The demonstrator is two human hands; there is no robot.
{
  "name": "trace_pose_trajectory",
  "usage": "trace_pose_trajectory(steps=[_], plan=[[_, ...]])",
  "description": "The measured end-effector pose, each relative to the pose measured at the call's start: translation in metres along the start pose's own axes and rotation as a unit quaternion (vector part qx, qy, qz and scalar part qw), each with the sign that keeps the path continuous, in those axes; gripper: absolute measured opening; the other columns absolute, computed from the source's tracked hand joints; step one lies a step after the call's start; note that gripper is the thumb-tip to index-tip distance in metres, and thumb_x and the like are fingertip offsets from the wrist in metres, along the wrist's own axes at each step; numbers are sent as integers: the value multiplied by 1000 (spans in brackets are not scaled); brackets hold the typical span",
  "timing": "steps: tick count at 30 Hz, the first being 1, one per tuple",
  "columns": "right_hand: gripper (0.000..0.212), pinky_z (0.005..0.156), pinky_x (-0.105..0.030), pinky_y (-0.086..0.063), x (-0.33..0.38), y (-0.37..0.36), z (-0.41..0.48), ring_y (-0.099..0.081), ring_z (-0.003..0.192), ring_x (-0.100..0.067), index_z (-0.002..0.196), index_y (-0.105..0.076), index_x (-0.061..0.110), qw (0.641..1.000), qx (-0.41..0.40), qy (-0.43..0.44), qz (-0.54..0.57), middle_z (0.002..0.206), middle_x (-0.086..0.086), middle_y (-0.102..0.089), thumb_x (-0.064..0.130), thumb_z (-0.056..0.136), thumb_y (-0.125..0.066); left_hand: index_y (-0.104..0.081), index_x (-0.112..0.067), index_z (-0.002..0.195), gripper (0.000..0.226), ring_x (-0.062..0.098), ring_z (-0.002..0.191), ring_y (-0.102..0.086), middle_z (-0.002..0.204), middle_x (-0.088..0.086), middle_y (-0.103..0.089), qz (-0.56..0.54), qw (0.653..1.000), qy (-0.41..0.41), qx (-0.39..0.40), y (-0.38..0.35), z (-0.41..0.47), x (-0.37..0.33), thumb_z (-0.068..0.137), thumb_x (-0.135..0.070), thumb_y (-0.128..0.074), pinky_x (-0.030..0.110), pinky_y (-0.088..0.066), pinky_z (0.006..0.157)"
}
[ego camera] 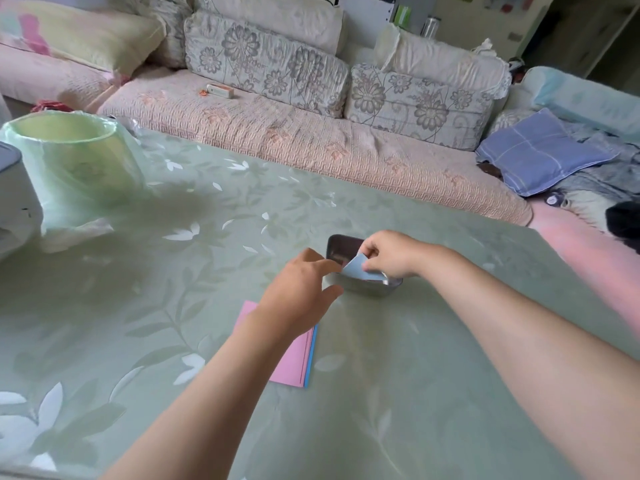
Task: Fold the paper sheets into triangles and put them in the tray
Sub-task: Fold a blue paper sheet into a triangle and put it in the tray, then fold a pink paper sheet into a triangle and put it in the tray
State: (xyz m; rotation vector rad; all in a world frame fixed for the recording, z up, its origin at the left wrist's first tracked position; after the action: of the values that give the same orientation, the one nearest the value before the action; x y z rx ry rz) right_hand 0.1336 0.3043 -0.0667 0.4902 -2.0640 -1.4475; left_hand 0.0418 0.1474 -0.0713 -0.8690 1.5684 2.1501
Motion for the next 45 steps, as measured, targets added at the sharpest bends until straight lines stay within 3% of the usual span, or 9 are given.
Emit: trace_pose_trajectory(steps=[5, 12, 15, 20, 25, 28, 35, 41, 45], plan=[[18, 76, -39, -59, 14, -4, 1, -68, 80, -22, 88, -66, 20, 994, -32, 13, -103, 90, 1, -70, 32, 77, -72, -61, -29, 128, 35, 12, 85, -47, 128, -3, -50, -1, 1000, 3, -12, -2, 4, 0, 94, -33, -62, 20, -34, 75], [37, 92, -37, -54, 12, -12, 2, -63, 102, -24, 117, -68, 25, 995, -25, -28, -94, 111, 2, -67, 34, 82, -76, -63, -29, 123, 29, 14, 85, -53, 124, -4, -51, -3, 999, 19, -28, -1, 6, 3, 94, -33, -60, 24, -38, 71], [27, 86, -36, -57, 11, -15, 5, -65, 97, -28, 106, -73, 15, 995, -1, -44, -94, 111, -8, -71, 26, 82, -74, -63, -29, 122, 28, 16, 99, -58, 123, -4, -51, -7, 999, 16, -30, -1, 5, 2, 95, -33, -59, 26, -44, 77], [36, 49, -25, -50, 14, -16, 4, -56, 69, -21, 110, -71, 9, 995, 18, -48, -84, 105, -14, -70, 30, 81, -74, -64, -31, 120, 26, 15, 103, -58, 121, -4, -52, -14, 999, 16, -36, -1, 6, 3, 94, -34, -59, 27, -47, 80], [20, 72, -29, -54, 24, -8, 5, -61, 84, -14, 87, -64, 36, 998, -63, 10, -10, 89, 13, -61, 36, 75, -80, -64, -31, 121, 27, 14, 100, -59, 119, -5, -54, -24, 998, 26, -52, 3, 8, 8, 94, -34, -60, 26, -45, 77], [11, 80, -28, -53, 24, -16, 7, -61, 88, -14, 85, -68, 36, 999, -47, 12, -15, 94, 11, -62, 35, 81, -78, -61, -31, 124, 30, 15, 97, -62, 119, -4, -55, -39, 998, 33, -48, 4, 8, 10, 94, -34, -60, 30, -50, 82], [10, 60, -20, -44, 34, 21, -26, -61, 70, -3, 80, -69, 36, 988, -131, 15, 78, 79, 16, -65, 32, 77, -78, -53, -27, 130, 35, 17, 102, -62, 120, -4, -59, -22, 997, 54, -48, 26, -2, 27, 96, -21, -53, 37, -51, 89], [4, 73, -24, -52, 83, -4, -75, -65, 76, 0, 85, -72, 34, 985, -105, 76, 111, 81, 18, -69, 36, 81, -73, -44, -25, 141, 51, 19, 127, -45, 138, -2, -51, 92, 993, 58, 48, 37, -24, 52, 92, -21, -55, 31, -39, 102], [44, 87, -25, -49, 102, -52, -89, -60, 105, -7, 118, -66, 37, 996, -8, 75, 55, 113, 18, -63, 52, 78, -75, -27, -31, 152, 92, 16, 141, -20, 154, -11, -29, 151, 974, 65, 157, 29, -47, 66, 76, -58, -71, 33, -27, 112]])
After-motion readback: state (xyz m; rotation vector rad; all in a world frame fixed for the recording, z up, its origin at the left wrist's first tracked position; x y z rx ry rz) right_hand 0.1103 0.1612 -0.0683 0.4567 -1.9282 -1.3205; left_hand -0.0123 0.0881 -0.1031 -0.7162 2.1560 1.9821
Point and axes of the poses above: each hand's wrist, its own z-axis towards the middle knuckle, its own y-axis out of the back of the hand, x = y × z, the point moved 10 cm from there along z, towards the middle knuckle
